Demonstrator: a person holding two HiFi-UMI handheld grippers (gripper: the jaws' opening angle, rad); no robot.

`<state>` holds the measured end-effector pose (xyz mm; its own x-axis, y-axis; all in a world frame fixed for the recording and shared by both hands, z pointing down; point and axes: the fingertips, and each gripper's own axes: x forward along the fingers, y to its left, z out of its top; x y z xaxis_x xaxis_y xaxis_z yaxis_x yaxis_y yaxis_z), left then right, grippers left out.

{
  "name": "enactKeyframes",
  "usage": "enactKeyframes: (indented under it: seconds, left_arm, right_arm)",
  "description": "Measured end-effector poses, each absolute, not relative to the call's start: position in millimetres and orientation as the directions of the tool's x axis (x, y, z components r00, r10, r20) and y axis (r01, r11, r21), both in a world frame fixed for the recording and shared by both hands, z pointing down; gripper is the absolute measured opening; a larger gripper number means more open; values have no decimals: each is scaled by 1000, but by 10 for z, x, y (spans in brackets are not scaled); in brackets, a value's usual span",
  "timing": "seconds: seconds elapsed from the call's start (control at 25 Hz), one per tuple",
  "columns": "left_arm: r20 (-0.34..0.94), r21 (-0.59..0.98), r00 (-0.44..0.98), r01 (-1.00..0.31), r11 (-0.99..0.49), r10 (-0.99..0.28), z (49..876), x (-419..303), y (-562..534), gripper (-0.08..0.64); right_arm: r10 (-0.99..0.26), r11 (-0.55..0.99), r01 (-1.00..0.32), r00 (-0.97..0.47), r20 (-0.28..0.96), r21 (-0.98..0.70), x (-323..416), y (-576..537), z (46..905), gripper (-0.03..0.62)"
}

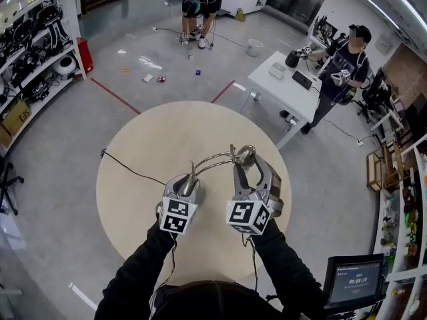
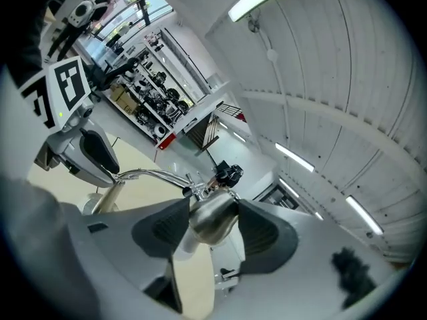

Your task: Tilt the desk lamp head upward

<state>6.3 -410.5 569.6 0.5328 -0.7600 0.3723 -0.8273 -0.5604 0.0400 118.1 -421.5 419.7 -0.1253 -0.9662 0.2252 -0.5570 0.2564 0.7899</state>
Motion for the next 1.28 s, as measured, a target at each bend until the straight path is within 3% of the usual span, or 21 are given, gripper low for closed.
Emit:
enactKeyframes:
  seconds: [0.68,1.12,1.28]
  left_arm:
    - [375,67,503,-853,-518,-779,5712,-327,-3881,124]
    - [338,71,485,-867,-492,-806,5521,-489,-3840,124]
    - [328,80,484,-870,-487,-811,5495,-518,-3851,124]
  right_arm:
    - [-966,248,-351,-161,202,903,790,-4147,3909,230]
    - [-967,217,-264,-193,169,940,559,-4150,3789,194]
    - [-954,221,-224,-251,163,949,363,-4126,3798,149]
